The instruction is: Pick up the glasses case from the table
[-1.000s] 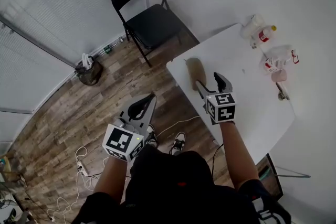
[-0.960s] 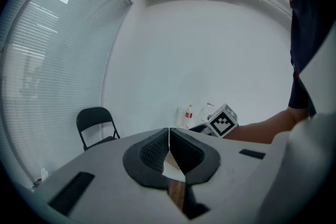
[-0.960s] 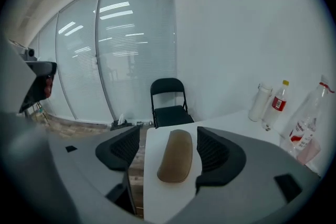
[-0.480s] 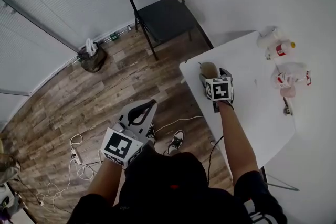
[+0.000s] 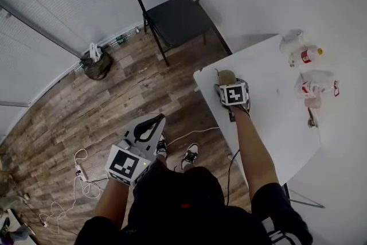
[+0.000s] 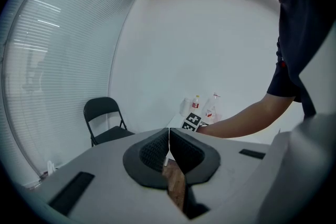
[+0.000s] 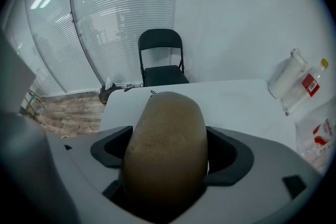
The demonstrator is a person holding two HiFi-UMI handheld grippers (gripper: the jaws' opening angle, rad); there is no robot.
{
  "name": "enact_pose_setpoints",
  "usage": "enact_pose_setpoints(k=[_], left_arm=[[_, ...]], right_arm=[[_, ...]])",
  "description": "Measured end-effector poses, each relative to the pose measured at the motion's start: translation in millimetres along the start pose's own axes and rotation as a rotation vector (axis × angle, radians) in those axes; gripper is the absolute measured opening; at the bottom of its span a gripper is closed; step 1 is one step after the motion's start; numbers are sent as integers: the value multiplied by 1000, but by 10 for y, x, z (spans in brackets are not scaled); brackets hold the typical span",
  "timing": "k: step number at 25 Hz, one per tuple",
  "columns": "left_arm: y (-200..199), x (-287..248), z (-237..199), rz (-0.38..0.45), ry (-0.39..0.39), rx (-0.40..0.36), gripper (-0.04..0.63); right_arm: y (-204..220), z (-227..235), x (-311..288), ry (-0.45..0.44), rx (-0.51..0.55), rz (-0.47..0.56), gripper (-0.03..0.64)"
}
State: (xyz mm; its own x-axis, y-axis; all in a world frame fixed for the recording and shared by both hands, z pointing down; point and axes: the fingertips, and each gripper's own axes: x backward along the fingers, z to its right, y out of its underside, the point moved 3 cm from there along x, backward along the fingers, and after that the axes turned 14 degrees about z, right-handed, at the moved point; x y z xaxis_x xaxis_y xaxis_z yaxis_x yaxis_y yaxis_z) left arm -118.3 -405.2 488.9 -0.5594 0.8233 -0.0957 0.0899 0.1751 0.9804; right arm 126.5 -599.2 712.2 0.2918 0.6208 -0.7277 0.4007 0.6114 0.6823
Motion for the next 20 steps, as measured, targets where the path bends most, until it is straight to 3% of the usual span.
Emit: enact_pose_setpoints(k=[5, 14, 20], left_arm=[[-33, -21, -5, 1, 12, 16, 23], [-148, -83, 86, 19, 52, 12, 23], [-347, -209, 216, 20, 108, -93, 23]], right_arm=[[-17, 51, 33, 24, -40, 18, 402], [-502, -51, 782, 11, -41, 321, 402], [-798, -93, 1570, 17, -65, 484, 402]])
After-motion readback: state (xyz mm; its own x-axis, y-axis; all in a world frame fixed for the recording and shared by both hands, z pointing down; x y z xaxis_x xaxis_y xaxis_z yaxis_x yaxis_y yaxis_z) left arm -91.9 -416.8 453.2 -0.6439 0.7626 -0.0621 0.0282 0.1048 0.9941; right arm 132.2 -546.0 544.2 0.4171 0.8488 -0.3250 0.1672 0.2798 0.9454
